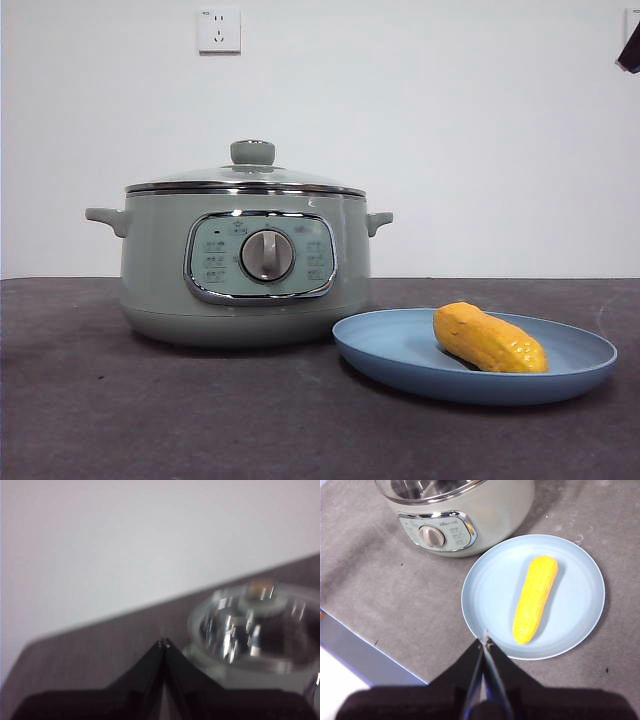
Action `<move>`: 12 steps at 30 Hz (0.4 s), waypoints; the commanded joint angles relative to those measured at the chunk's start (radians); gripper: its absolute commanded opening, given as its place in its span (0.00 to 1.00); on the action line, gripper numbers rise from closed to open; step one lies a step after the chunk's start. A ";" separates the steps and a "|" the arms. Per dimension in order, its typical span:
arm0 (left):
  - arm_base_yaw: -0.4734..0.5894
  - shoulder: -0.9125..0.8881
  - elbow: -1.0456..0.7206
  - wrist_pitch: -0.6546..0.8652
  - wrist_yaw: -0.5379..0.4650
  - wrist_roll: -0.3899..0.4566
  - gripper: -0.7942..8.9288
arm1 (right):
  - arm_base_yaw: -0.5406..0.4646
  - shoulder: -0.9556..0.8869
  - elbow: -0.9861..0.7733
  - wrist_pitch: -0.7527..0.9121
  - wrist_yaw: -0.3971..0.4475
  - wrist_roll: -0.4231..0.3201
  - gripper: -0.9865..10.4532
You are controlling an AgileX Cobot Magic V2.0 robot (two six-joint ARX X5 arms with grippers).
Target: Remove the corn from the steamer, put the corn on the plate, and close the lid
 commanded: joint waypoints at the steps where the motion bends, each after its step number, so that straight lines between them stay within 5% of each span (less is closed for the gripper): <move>1: 0.009 -0.071 -0.102 0.023 -0.036 -0.042 0.08 | 0.002 -0.002 -0.009 0.005 0.002 -0.003 0.09; 12: 0.020 -0.283 -0.377 0.055 -0.190 -0.190 0.08 | 0.002 -0.002 -0.009 0.005 0.002 -0.003 0.09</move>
